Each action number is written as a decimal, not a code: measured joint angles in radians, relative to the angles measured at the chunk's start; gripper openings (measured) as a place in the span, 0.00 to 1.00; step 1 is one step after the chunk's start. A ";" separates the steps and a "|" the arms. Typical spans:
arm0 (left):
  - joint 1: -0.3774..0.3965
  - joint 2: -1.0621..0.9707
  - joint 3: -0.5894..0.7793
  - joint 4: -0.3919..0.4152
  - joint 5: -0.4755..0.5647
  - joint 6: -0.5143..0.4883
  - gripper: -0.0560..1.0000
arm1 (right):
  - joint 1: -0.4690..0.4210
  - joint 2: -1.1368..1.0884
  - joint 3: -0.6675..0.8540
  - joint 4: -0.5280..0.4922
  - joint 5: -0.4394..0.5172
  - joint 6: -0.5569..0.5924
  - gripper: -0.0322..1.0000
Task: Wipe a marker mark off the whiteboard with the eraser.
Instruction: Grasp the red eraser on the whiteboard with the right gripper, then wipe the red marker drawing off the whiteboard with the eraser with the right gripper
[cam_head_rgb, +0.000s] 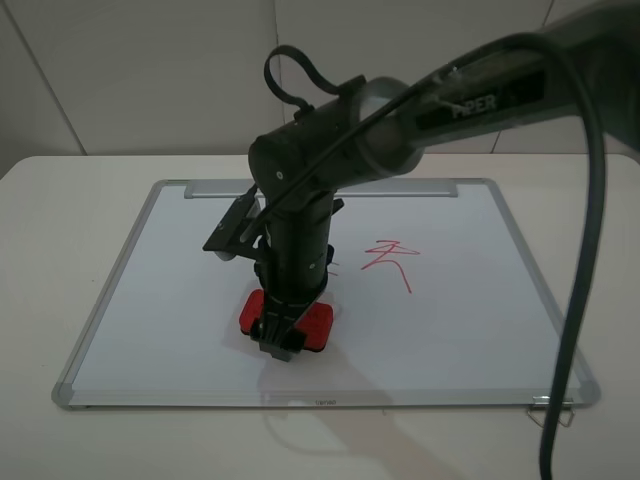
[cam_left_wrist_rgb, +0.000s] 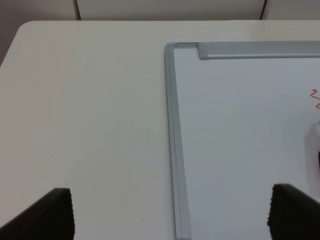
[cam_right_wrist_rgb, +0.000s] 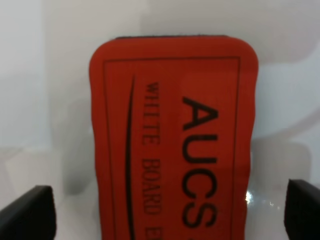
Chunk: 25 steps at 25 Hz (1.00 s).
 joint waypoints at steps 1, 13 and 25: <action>0.000 0.000 0.000 0.000 0.000 0.000 0.79 | 0.000 0.000 0.000 0.000 -0.006 0.000 0.83; 0.000 0.000 0.000 0.000 0.000 0.000 0.79 | 0.000 0.000 0.000 -0.003 -0.014 0.000 0.50; 0.000 0.000 0.000 0.000 0.000 0.000 0.79 | 0.000 0.000 0.000 -0.004 -0.014 0.000 0.50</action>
